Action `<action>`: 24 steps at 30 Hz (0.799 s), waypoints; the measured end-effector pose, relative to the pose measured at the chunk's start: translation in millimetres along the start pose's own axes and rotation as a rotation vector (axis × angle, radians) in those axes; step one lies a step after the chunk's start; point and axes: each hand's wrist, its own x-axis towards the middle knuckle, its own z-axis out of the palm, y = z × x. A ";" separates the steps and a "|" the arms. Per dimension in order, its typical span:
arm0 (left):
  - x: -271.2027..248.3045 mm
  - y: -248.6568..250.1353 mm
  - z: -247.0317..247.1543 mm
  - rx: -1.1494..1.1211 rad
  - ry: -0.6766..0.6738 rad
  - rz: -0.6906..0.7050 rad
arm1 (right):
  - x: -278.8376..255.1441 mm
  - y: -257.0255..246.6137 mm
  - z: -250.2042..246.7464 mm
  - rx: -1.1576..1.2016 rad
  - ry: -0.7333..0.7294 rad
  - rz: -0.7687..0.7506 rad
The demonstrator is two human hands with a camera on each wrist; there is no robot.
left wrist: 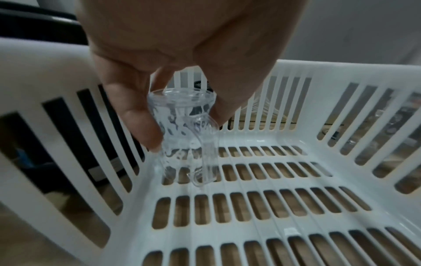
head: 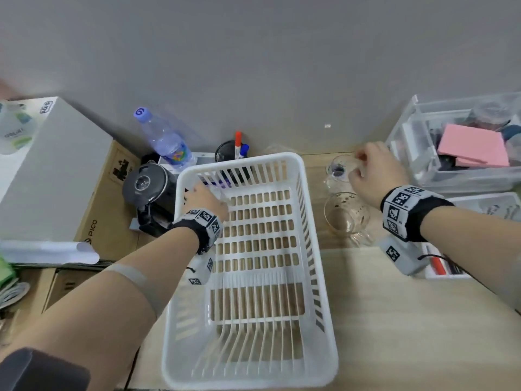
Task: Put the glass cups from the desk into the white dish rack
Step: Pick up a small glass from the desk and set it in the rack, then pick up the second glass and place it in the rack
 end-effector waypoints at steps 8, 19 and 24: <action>-6.3 -6.2 -5.2 0.069 0.017 0.028 | 30.5 8.3 16.0 -0.131 -0.221 0.296; -26.9 -13.6 -21.0 -0.112 0.069 0.224 | 49.3 -13.6 23.2 -0.093 -0.299 0.355; -31.0 29.8 -48.7 -0.505 -0.063 0.226 | 52.3 -20.0 -34.7 0.449 0.064 0.264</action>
